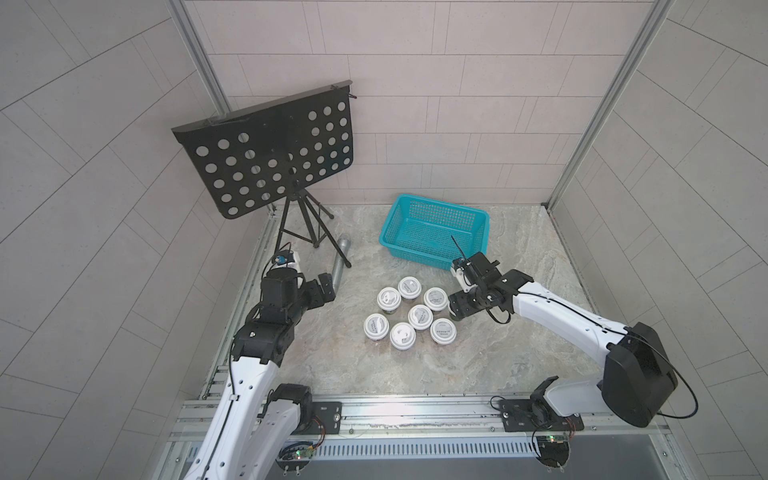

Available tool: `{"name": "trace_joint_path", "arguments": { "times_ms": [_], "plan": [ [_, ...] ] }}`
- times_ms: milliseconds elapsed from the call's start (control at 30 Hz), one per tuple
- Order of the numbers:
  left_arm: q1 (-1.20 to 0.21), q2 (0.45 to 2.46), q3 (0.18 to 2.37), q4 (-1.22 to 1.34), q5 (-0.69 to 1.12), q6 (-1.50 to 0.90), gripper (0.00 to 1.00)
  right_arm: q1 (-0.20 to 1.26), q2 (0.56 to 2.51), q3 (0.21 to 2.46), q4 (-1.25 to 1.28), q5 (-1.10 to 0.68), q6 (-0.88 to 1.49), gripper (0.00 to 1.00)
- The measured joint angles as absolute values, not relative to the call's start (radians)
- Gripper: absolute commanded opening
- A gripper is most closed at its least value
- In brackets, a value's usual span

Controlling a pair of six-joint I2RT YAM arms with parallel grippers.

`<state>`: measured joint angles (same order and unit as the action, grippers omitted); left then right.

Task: Put the yogurt in the basket
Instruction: Pick up the yogurt from the center of the board.

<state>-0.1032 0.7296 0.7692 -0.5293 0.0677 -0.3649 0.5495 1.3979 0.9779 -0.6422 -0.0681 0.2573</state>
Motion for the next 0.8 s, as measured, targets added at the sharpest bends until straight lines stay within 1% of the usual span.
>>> {"name": "trace_joint_path", "arguments": {
  "times_ms": [267, 500, 800],
  "plan": [
    [-0.103, 0.730, 0.769, -0.529, 0.068, -0.365, 1.00, 0.558, 1.422, 0.981, -0.640, -0.041, 0.266, 0.74],
    [-0.103, 0.730, 0.769, -0.529, 0.071, -0.365, 1.00, 0.563, 1.439, 0.989, -0.638, -0.026, 0.267, 0.72],
    [-0.103, 0.730, 0.768, -0.529, 0.072, -0.365, 1.00, 0.569, 1.451, 0.991, -0.634, -0.010, 0.267, 0.71]
  ]
}}
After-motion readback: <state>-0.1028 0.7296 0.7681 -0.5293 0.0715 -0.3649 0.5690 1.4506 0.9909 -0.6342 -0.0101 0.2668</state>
